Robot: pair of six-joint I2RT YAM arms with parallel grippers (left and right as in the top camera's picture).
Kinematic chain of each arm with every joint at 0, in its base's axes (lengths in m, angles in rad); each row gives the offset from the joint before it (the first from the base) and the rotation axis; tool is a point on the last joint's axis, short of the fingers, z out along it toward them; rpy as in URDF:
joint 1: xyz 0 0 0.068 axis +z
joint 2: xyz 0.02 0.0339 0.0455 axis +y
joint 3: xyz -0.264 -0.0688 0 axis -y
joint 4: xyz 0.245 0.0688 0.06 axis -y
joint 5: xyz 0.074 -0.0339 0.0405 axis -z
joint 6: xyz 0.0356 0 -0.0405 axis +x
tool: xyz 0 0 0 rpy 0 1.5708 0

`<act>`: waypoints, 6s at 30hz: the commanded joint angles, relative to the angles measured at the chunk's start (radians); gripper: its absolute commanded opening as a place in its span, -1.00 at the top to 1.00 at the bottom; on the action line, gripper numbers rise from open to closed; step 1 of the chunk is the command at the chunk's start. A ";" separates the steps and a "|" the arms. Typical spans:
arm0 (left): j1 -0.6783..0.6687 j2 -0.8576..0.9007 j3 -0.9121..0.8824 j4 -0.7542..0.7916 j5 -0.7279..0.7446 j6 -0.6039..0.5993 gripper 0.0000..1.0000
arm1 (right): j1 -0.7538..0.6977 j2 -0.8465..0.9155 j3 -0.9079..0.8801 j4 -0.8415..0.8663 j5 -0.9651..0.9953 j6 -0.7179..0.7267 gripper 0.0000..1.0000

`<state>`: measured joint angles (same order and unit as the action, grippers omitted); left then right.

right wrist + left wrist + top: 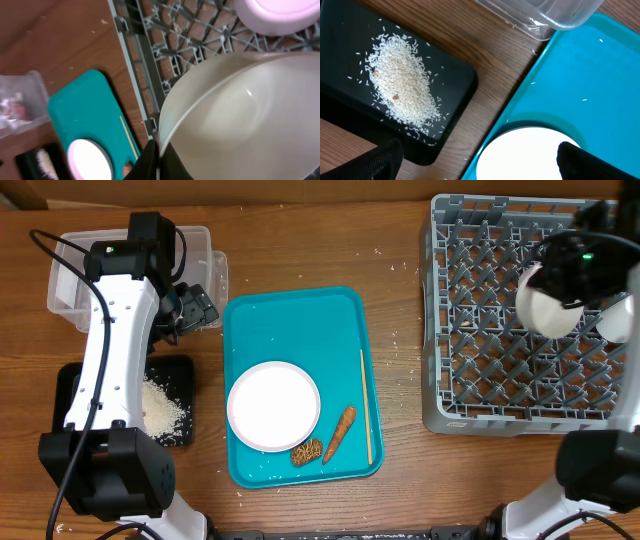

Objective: Sort waste into correct bins and load items into the dishwasher

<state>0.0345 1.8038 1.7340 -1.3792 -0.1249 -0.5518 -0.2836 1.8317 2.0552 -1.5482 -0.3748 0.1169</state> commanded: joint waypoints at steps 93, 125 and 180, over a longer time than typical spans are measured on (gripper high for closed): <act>-0.002 -0.005 -0.006 0.000 -0.013 -0.017 -0.99 | -0.341 0.032 -0.253 0.207 0.204 0.203 -0.21; -0.002 -0.005 -0.006 0.000 -0.013 -0.017 -0.99 | -0.187 0.034 -0.402 0.335 0.372 0.251 0.92; -0.002 -0.005 -0.006 0.000 -0.013 -0.017 -0.99 | 0.311 -0.072 -0.367 0.367 0.164 0.024 -0.73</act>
<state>0.0345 1.8038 1.7340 -1.3796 -0.1249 -0.5518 -0.0319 1.7439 1.6661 -1.2079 -0.2619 0.1780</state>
